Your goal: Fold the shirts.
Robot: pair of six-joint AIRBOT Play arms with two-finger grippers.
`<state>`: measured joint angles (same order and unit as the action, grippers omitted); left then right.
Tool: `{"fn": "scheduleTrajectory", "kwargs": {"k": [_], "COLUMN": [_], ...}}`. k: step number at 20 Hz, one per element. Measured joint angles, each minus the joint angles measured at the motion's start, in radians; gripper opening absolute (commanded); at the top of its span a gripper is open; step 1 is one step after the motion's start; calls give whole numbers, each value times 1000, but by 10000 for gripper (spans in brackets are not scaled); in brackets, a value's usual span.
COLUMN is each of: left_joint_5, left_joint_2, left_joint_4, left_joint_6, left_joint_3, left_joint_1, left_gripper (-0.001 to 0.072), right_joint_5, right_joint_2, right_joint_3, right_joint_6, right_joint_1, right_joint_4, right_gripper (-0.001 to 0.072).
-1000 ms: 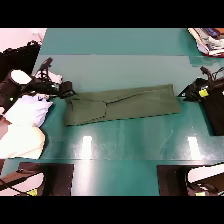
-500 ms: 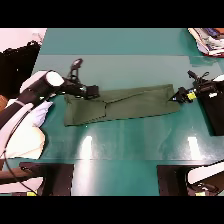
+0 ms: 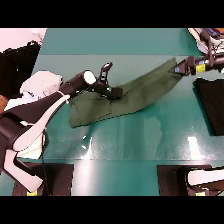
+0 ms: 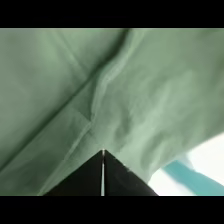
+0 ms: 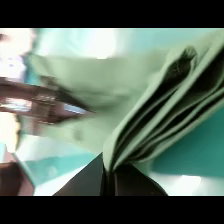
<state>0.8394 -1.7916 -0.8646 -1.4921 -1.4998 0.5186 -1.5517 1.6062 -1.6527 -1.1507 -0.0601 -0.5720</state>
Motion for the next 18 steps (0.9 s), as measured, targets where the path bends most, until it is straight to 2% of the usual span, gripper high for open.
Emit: {"fn": "scheduleTrajectory", "kwargs": {"k": [5, 11, 17, 18], "left_joint_5": [-3, 4, 129, 156], "left_joint_2": [-89, -95, 117, 164], "left_joint_4": [29, 42, -146, -187], "left_joint_6": [-3, -2, -2, -2], "left_joint_3": [-71, -91, -94, -94], "left_joint_1": [24, -2, -207, -253], "left_gripper": [23, 22, 23, 23], "right_joint_5": [-13, 6, 152, 185], "right_joint_2": [-49, -60, -39, -21], "right_joint_3": [-99, -132, -137, -137], "right_joint_6": [-36, -35, -3, 4], "right_joint_1": [158, 344, 537, 583], "right_joint_4": [62, 80, 74, 74], "right_gripper": [17, 17, 23, 71]}}
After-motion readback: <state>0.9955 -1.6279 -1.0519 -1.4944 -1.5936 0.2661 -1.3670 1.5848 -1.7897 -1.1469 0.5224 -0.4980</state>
